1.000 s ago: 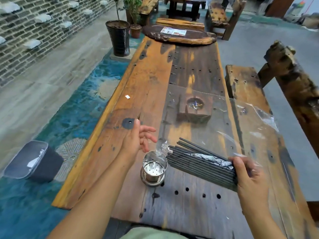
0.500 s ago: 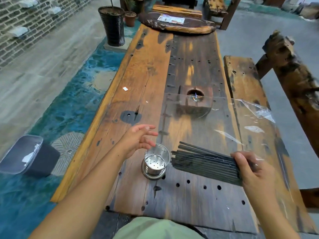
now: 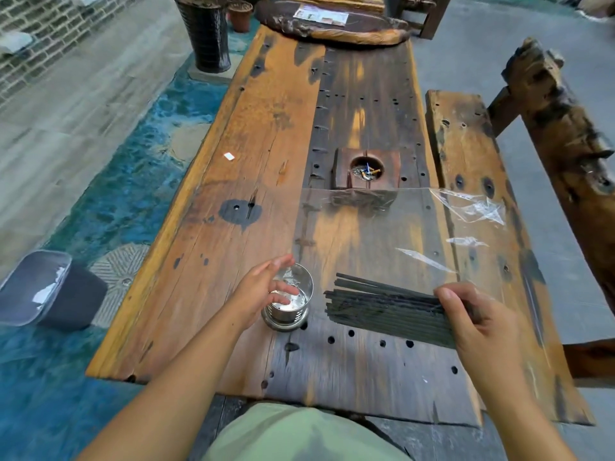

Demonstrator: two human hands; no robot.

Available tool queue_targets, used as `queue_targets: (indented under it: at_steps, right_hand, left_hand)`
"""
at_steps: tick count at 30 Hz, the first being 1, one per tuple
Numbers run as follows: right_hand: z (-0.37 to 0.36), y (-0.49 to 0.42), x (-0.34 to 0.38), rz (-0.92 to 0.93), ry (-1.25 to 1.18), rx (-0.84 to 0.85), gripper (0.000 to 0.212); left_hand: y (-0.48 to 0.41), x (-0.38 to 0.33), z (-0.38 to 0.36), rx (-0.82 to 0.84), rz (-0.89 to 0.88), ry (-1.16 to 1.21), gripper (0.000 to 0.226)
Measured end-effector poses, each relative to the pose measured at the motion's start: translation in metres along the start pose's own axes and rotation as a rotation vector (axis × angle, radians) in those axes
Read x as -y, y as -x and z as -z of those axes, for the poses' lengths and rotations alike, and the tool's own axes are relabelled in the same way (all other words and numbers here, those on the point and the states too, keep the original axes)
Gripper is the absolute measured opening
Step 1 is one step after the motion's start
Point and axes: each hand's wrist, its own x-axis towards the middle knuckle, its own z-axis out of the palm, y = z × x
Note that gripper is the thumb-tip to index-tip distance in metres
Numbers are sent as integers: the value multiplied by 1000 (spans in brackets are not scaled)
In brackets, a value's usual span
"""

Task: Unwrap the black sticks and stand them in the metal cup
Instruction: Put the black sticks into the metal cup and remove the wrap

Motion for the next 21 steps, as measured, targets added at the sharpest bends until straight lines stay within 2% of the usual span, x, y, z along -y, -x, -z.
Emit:
queue_targets:
  at_steps: [3, 8, 13, 21]
  right_hand:
    - [2, 1, 1, 8, 21, 18, 21]
    - [6, -2, 5, 60, 73, 26, 19]
    - [5, -5, 8, 80, 97, 49, 19]
    - [2, -8, 15, 124, 128, 69, 18]
  left_hand:
    - [1, 0, 1, 0, 10, 21, 43]
    - [2, 4, 1, -31, 21, 46, 68]
    - [2, 6, 1, -2, -4, 81, 80]
    - [0, 4, 3, 60, -115, -44, 65]
